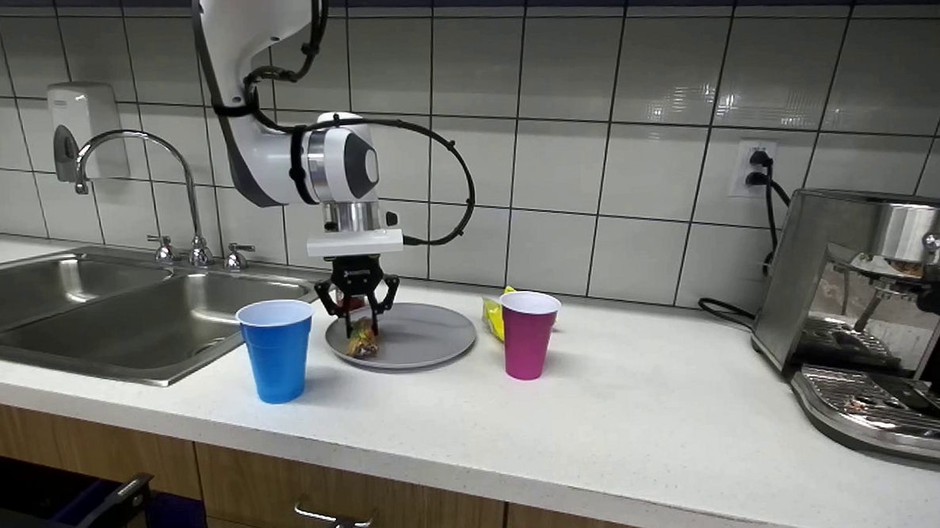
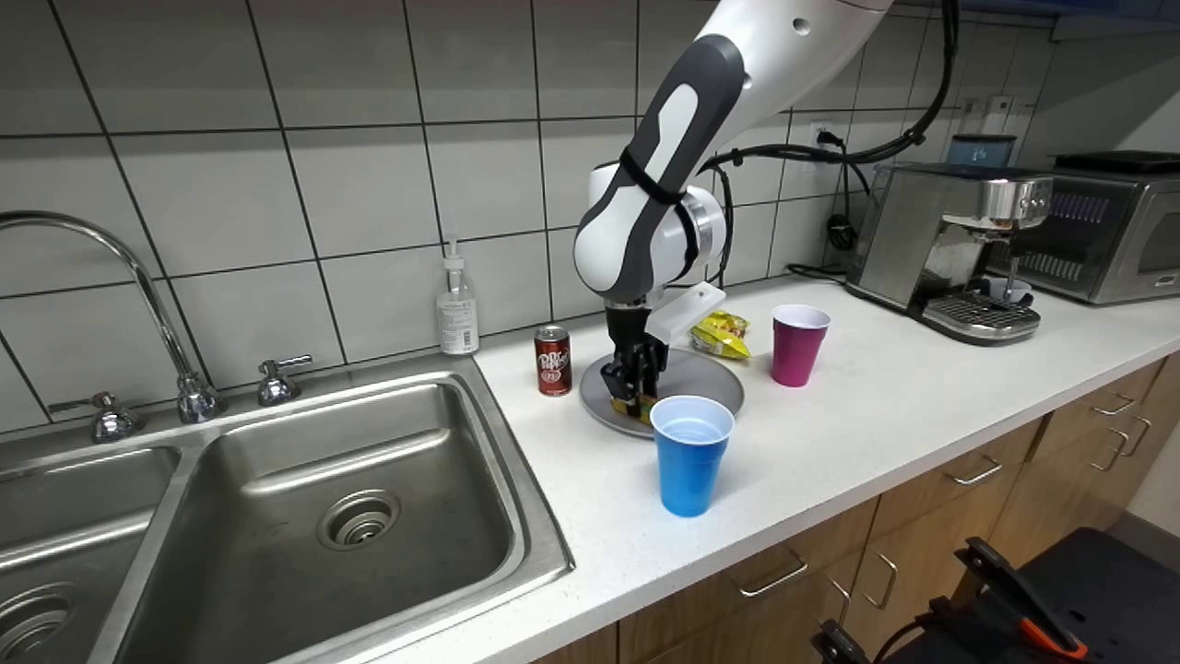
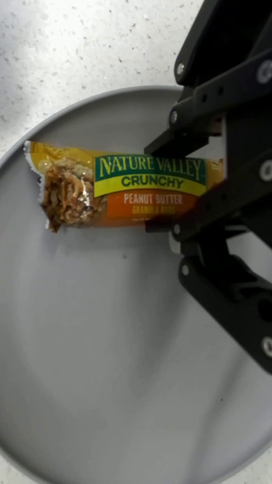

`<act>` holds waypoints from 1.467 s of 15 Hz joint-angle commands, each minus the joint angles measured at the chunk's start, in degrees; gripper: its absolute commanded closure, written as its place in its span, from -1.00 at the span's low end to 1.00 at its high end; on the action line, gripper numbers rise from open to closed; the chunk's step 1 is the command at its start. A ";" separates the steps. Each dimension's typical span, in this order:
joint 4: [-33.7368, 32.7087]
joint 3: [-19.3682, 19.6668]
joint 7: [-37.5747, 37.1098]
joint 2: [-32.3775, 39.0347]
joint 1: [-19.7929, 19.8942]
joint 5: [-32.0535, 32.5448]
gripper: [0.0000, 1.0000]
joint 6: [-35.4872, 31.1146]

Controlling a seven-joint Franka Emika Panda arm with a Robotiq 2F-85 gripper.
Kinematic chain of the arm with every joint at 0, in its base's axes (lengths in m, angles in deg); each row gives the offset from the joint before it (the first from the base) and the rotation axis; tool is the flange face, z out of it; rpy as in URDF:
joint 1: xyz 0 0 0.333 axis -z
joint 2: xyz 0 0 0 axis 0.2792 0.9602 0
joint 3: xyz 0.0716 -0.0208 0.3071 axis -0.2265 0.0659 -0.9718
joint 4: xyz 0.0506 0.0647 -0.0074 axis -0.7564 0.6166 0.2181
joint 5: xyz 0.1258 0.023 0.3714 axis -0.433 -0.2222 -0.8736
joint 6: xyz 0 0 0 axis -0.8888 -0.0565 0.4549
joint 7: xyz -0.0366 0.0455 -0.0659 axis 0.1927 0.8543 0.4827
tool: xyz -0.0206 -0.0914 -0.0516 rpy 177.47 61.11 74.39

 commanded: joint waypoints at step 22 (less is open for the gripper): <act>-1.32 -5.58 -3.21 -3.44 -5.05 -4.56 0.66 6.58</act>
